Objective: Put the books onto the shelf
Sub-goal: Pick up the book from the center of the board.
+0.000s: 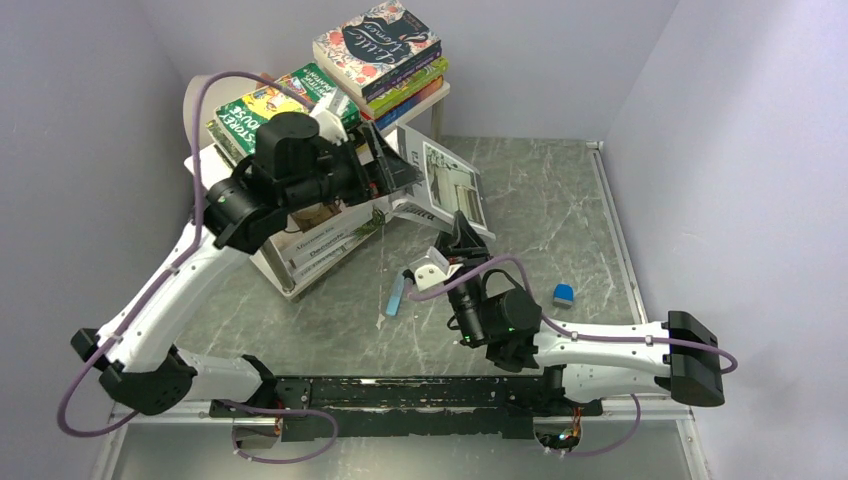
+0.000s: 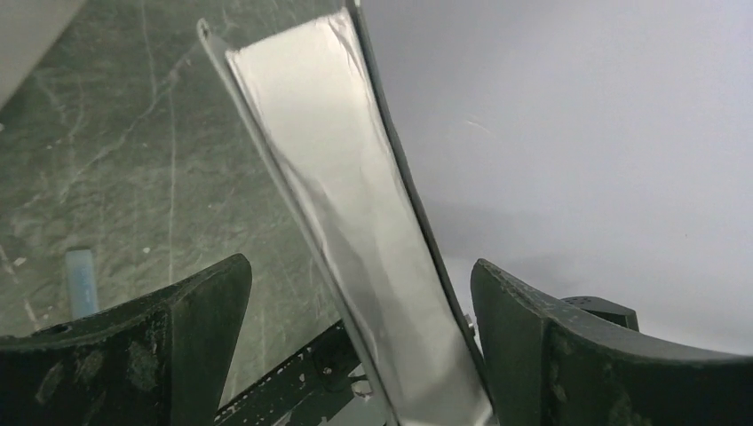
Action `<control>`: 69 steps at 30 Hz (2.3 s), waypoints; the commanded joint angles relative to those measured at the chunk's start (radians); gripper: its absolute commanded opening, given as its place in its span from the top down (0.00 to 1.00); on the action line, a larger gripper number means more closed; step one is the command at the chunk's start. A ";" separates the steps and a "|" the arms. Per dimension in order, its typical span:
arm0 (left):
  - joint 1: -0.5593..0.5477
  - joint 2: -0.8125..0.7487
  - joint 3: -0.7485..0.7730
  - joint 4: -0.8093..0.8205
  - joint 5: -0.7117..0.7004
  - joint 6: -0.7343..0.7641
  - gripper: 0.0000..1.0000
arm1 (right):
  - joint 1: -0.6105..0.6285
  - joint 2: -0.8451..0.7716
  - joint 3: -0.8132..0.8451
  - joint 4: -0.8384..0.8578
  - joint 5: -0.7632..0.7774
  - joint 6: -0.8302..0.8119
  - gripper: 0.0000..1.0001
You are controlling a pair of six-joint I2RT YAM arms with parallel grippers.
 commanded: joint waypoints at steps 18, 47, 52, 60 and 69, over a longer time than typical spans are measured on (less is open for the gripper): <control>0.003 0.037 0.049 0.116 0.010 0.030 0.70 | 0.032 -0.031 0.021 -0.066 0.001 0.091 0.32; 0.003 -0.039 0.012 0.555 -0.216 0.133 0.71 | -0.911 -0.131 0.132 -0.660 -1.307 2.037 0.04; 0.003 -0.013 0.020 0.542 -0.222 0.120 0.72 | -1.058 -0.114 -0.015 -0.122 -1.521 2.410 0.03; 0.005 -0.030 -0.010 0.550 -0.187 0.087 0.72 | -1.075 -0.134 -0.014 0.048 -1.449 2.638 0.01; 0.004 -0.048 -0.026 0.543 -0.112 0.025 0.73 | -1.075 -0.126 -0.002 0.067 -1.271 2.752 0.02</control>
